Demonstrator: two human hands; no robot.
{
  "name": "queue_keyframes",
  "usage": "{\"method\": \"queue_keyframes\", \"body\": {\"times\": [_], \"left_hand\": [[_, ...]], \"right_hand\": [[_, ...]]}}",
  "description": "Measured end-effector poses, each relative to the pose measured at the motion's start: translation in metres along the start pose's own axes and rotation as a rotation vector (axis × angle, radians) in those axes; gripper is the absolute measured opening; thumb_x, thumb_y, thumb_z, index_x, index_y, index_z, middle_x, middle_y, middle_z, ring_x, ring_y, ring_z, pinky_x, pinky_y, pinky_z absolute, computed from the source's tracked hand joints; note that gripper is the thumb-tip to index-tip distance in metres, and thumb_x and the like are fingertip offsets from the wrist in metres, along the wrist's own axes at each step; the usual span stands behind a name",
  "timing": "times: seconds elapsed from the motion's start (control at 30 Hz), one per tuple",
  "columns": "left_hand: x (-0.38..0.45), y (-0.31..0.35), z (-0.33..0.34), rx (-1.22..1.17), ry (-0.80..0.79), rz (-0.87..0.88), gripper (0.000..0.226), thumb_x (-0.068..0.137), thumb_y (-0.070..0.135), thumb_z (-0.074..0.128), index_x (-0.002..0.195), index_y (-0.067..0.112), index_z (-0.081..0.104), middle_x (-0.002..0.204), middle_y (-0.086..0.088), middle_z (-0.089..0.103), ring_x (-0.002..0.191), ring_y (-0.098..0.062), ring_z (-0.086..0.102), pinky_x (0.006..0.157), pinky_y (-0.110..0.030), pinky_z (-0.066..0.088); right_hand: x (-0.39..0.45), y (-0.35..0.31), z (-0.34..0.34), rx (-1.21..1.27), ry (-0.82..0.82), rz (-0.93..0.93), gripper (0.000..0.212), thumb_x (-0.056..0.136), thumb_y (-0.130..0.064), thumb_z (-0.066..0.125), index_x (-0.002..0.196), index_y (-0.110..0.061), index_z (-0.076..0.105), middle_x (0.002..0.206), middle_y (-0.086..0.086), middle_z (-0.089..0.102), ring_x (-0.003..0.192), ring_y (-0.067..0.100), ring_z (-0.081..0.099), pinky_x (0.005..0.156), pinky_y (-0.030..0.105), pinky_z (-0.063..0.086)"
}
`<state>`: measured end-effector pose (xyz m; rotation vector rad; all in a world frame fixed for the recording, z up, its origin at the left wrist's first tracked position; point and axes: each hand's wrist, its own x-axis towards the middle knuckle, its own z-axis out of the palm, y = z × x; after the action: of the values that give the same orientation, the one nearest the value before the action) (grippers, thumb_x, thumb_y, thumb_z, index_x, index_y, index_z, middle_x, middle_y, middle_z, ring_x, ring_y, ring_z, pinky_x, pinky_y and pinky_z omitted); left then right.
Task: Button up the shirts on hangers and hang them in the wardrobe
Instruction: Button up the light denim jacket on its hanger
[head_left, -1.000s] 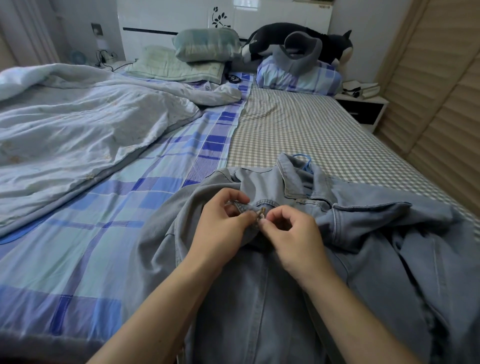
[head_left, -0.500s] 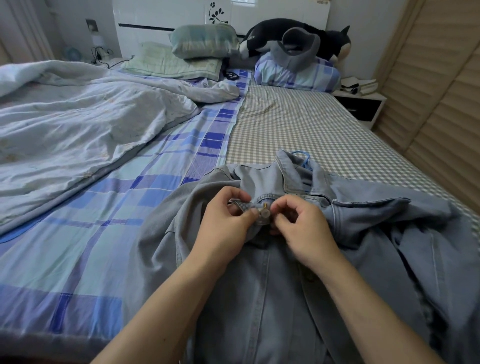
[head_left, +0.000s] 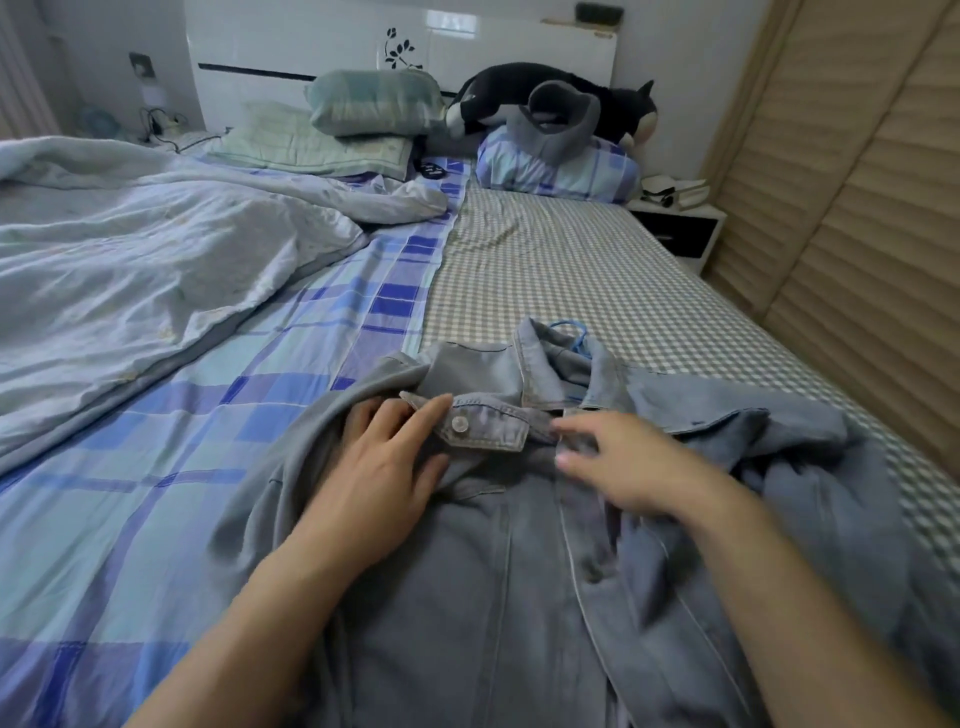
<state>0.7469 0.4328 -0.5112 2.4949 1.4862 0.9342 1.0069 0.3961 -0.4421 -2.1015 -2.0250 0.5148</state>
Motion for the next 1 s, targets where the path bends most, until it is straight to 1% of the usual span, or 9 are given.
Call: {"method": "queue_keyframes", "body": {"times": [0.1,0.23,0.33,0.4,0.57,0.63,0.73,0.83,1.0], "left_hand": [[0.001,-0.017,0.007,0.048,-0.173,-0.101,0.067,0.096,0.059,0.027,0.158,0.034,0.031,0.130,0.004,0.050,0.131,-0.023,0.038,0.112,-0.037,0.033],[0.006,-0.018,0.014,0.068,-0.189,-0.104,0.071,0.095,0.065,0.025,0.158,0.034,0.033,0.131,0.003,0.050,0.139,-0.027,0.037,0.115,-0.046,0.036],[0.007,-0.017,0.008,0.021,-0.121,-0.053,0.068,0.095,0.065,0.035,0.157,0.039,0.033,0.142,0.005,0.047,0.146,-0.026,0.033,0.120,-0.044,0.033],[0.010,-0.017,0.003,-0.010,-0.059,-0.030,0.066,0.093,0.063,0.039,0.156,0.041,0.035,0.152,0.006,0.043,0.154,-0.025,0.020,0.125,-0.031,0.016],[0.046,-0.008,0.002,0.063,-0.038,0.003,0.066,0.089,0.071,0.032,0.153,0.062,0.016,0.169,0.014,0.000,0.156,-0.019,-0.019,0.125,-0.041,0.001],[0.067,-0.013,0.011,0.169,-0.146,0.004,0.068,0.084,0.082,0.017,0.149,0.069,0.003,0.165,0.016,-0.027,0.153,-0.020,-0.028,0.123,-0.045,-0.005],[0.080,-0.027,0.037,0.286,-0.410,-0.110,0.086,0.065,0.095,-0.016,0.147,0.070,-0.003,0.158,0.013,-0.043,0.151,-0.029,-0.031,0.123,-0.050,-0.009],[0.080,-0.032,0.055,0.265,-0.620,-0.248,0.076,0.081,0.084,0.003,0.154,0.061,0.002,0.165,0.004,-0.032,0.152,-0.037,-0.025,0.123,-0.049,-0.011],[0.084,-0.023,0.054,0.408,-0.698,-0.332,0.065,0.094,0.077,0.015,0.155,0.059,0.003,0.169,-0.006,-0.020,0.152,-0.044,-0.020,0.124,-0.059,-0.005]], "right_hand": [[0.054,0.000,-0.040,0.205,0.256,0.042,0.031,0.103,-0.023,0.052,0.131,-0.026,0.065,0.122,-0.003,0.067,0.100,0.014,0.063,0.085,0.029,0.047],[0.136,0.037,-0.045,-0.216,0.057,0.246,0.038,0.102,-0.018,0.054,0.139,-0.010,0.053,0.140,0.014,0.057,0.121,0.033,0.057,0.097,0.037,0.047],[0.165,0.075,-0.033,-0.408,-0.173,0.360,0.035,0.096,-0.012,0.063,0.129,0.000,0.059,0.124,0.016,0.065,0.105,0.031,0.064,0.090,0.039,0.052],[0.185,0.093,-0.032,-0.371,-0.157,0.411,0.028,0.095,-0.013,0.063,0.120,-0.001,0.066,0.110,0.014,0.068,0.089,0.028,0.064,0.078,0.036,0.053],[0.242,0.105,-0.083,-0.299,0.673,0.202,0.028,0.101,-0.014,0.043,0.117,-0.006,0.065,0.119,0.022,0.060,0.109,0.041,0.058,0.087,0.047,0.047],[0.261,0.108,-0.100,-0.415,0.792,0.102,0.031,0.101,-0.011,0.039,0.120,-0.001,0.062,0.120,0.026,0.056,0.113,0.044,0.052,0.088,0.050,0.044],[0.273,0.121,-0.085,-0.609,0.445,0.223,0.034,0.101,-0.019,0.045,0.132,-0.013,0.059,0.134,0.018,0.052,0.127,0.040,0.043,0.103,0.050,0.040],[0.244,0.116,-0.043,-0.625,0.021,0.376,0.049,0.099,-0.025,0.051,0.147,-0.020,0.041,0.153,0.014,0.038,0.142,0.039,0.029,0.116,0.055,0.023],[0.120,0.067,-0.014,-0.455,0.287,-0.118,0.042,0.095,-0.019,0.052,0.138,-0.015,0.053,0.141,0.009,0.048,0.127,0.032,0.040,0.109,0.043,0.036]]}}
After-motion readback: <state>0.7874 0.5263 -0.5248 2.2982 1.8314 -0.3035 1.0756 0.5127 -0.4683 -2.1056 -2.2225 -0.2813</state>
